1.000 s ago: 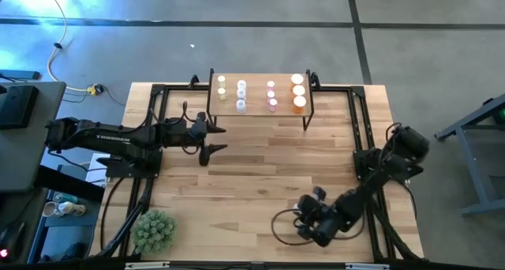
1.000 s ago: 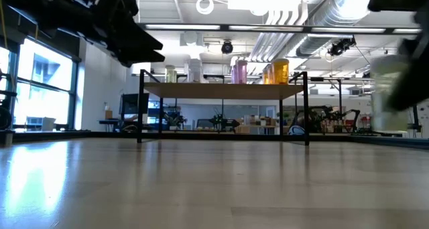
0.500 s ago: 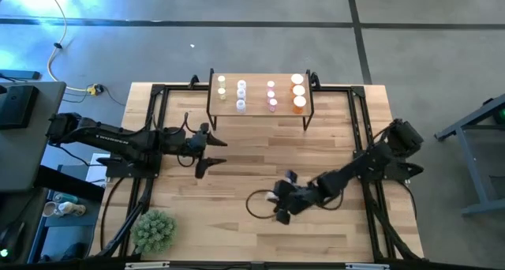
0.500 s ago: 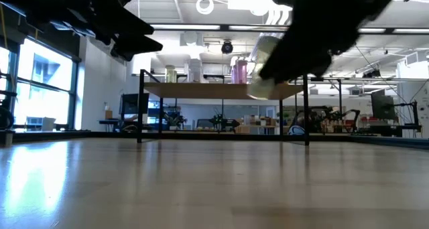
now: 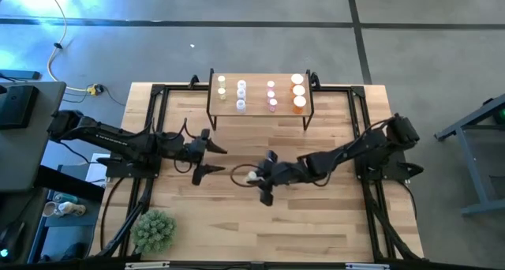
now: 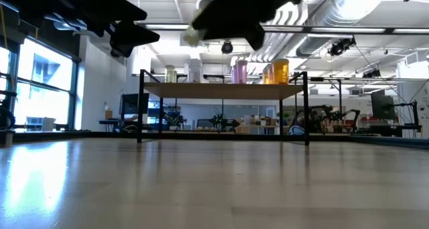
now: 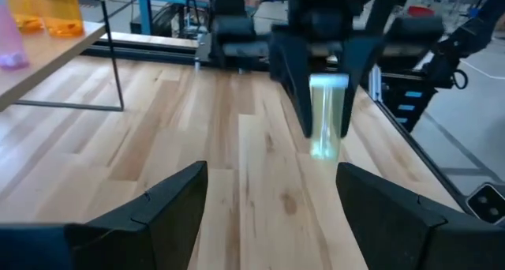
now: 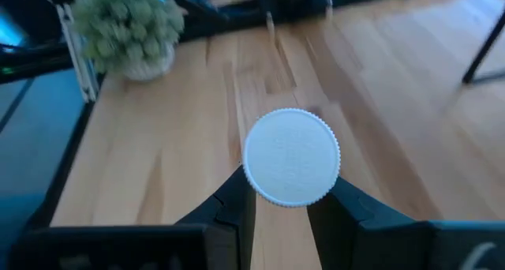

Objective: Pick and place medicine bottles onto shelf by color
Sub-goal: Put the yellow pill bottle aligned with the other yellow pill bottles on the shelf

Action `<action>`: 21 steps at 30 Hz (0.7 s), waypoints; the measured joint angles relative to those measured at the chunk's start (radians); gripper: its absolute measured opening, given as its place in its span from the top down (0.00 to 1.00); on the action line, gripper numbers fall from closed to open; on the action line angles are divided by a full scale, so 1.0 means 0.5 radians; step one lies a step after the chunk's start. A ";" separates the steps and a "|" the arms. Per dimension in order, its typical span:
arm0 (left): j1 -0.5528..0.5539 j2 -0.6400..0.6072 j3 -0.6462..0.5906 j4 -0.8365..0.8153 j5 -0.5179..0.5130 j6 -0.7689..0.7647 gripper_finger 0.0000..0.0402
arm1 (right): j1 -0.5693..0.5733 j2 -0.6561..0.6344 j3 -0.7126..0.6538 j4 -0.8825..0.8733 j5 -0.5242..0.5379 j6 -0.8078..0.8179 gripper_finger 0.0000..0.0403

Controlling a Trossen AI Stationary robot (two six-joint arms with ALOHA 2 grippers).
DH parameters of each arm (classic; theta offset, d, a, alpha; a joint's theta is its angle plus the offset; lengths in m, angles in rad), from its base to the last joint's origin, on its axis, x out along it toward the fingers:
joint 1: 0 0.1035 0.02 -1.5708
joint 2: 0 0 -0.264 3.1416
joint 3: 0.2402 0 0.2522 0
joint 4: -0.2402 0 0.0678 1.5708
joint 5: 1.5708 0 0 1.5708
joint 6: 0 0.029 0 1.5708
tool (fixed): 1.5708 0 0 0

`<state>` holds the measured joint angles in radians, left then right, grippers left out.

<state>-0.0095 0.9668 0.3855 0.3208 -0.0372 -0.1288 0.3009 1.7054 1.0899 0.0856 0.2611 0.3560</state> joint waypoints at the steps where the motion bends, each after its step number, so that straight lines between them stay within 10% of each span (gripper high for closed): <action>1: -0.007 0.000 0.000 0.000 0.000 0.001 0.33 | -0.019 0.000 0.039 -0.022 -0.021 -0.032 0.79; 21: -0.021 0.274 -0.001 0.365 -0.034 0.000 0.33 | -0.300 0.000 0.774 -0.800 -0.303 -0.269 0.79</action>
<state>-0.0199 1.1039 0.3851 0.5032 -0.0540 -0.1288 0.1510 1.7054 1.4771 -0.3146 0.1097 0.2217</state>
